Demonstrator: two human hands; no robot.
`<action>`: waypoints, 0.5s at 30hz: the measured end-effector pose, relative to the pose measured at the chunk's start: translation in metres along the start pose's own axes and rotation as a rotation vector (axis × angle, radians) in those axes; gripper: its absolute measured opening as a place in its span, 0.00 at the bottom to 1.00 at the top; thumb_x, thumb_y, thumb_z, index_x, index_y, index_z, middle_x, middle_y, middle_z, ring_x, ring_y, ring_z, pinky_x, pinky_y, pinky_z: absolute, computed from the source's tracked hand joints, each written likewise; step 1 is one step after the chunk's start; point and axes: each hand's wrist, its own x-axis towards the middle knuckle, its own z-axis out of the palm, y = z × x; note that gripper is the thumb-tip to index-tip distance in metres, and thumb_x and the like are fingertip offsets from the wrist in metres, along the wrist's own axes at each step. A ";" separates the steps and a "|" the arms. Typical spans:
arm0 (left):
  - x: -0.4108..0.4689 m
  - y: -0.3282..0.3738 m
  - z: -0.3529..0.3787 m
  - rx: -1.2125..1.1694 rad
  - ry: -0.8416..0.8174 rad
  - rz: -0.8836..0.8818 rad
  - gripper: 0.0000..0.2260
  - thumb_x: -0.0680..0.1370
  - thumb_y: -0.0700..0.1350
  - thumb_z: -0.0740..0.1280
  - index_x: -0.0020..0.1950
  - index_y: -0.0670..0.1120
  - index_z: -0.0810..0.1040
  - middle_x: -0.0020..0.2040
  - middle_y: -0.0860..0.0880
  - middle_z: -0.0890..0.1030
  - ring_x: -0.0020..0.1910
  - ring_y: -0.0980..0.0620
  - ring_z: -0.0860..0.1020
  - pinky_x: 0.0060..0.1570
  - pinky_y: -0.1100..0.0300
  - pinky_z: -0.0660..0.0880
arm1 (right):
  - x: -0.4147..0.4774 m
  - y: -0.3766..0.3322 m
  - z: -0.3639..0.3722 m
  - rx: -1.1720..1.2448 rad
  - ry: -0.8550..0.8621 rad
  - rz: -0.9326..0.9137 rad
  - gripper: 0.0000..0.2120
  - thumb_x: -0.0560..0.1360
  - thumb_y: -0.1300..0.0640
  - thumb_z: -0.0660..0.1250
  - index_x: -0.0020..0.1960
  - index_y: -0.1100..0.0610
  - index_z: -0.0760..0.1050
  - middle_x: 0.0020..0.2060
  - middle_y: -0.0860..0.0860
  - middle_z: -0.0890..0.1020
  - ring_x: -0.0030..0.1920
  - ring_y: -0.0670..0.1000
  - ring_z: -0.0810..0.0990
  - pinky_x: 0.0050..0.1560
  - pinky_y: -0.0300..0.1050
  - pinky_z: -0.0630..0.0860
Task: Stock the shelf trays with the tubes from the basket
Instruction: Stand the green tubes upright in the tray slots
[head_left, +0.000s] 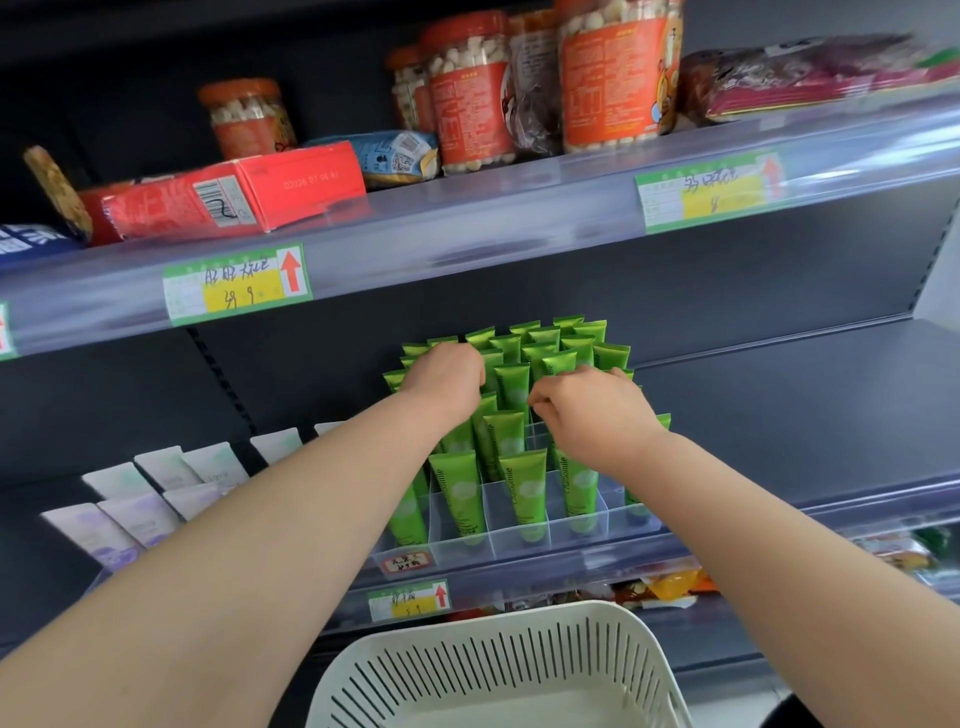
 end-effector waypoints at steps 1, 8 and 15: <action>0.001 0.000 0.003 0.008 -0.014 -0.003 0.08 0.75 0.34 0.68 0.45 0.46 0.82 0.46 0.47 0.79 0.43 0.46 0.78 0.40 0.56 0.74 | 0.000 0.001 0.000 0.005 0.001 0.003 0.11 0.78 0.58 0.59 0.55 0.48 0.77 0.47 0.47 0.83 0.52 0.53 0.76 0.52 0.49 0.67; 0.012 0.004 0.019 0.023 0.030 0.028 0.08 0.74 0.34 0.67 0.47 0.45 0.82 0.47 0.46 0.81 0.45 0.45 0.79 0.43 0.53 0.77 | 0.000 0.011 0.007 0.015 0.020 0.011 0.10 0.77 0.57 0.59 0.52 0.47 0.77 0.45 0.46 0.83 0.50 0.53 0.77 0.45 0.46 0.63; 0.019 0.016 0.024 -0.049 0.051 0.063 0.10 0.76 0.36 0.68 0.54 0.47 0.83 0.53 0.46 0.82 0.51 0.44 0.79 0.49 0.53 0.77 | 0.002 0.014 0.009 0.015 -0.014 0.028 0.10 0.77 0.58 0.59 0.52 0.47 0.77 0.46 0.46 0.83 0.50 0.53 0.78 0.47 0.47 0.64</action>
